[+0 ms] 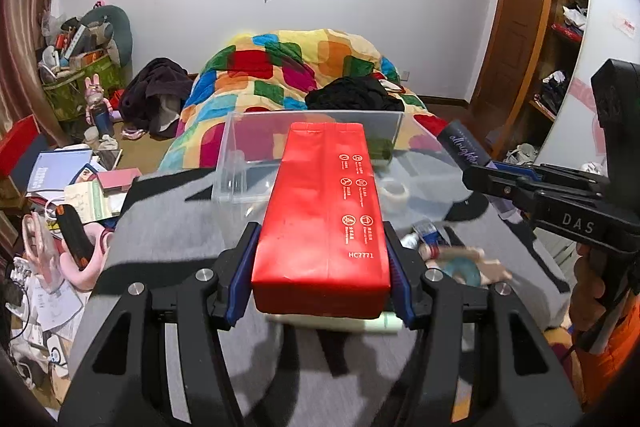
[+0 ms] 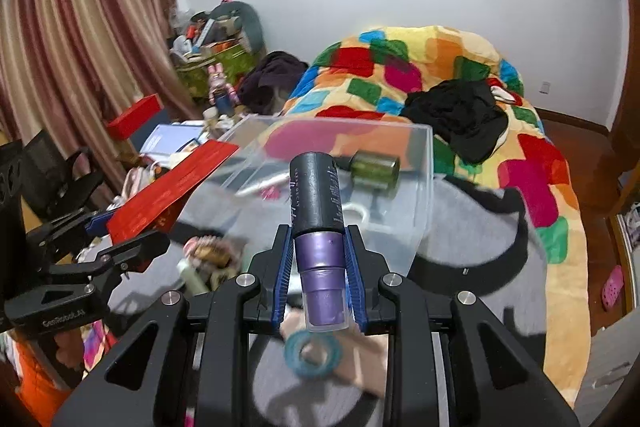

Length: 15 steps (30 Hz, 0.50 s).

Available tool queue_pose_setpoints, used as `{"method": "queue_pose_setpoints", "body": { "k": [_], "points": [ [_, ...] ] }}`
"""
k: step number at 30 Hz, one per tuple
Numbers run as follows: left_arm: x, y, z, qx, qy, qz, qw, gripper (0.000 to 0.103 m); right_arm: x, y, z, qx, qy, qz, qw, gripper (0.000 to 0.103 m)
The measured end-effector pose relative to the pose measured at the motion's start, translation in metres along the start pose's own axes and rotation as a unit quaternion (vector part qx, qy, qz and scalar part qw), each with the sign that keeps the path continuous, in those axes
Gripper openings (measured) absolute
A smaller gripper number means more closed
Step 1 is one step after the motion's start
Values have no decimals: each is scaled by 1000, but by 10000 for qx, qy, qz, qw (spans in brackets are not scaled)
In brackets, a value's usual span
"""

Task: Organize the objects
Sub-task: 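Carry the red box and purple tube into the clear box and release both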

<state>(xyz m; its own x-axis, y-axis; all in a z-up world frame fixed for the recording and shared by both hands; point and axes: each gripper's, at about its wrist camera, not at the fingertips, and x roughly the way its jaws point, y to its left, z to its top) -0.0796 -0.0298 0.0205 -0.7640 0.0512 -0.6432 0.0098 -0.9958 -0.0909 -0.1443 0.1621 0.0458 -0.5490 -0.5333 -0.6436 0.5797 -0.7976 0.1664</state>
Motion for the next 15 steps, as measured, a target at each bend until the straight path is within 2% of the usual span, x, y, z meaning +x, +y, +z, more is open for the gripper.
{"method": "queue_pose_setpoints", "body": {
  "k": [8,15],
  "points": [
    [36,10,36,54,384,-1,9992,57,34,-13,35,36,107,-500,9987,23],
    [64,13,54,-49,603,-21,9982,57,66,-13,42,-27,400,-618,9973,23]
  ]
}}
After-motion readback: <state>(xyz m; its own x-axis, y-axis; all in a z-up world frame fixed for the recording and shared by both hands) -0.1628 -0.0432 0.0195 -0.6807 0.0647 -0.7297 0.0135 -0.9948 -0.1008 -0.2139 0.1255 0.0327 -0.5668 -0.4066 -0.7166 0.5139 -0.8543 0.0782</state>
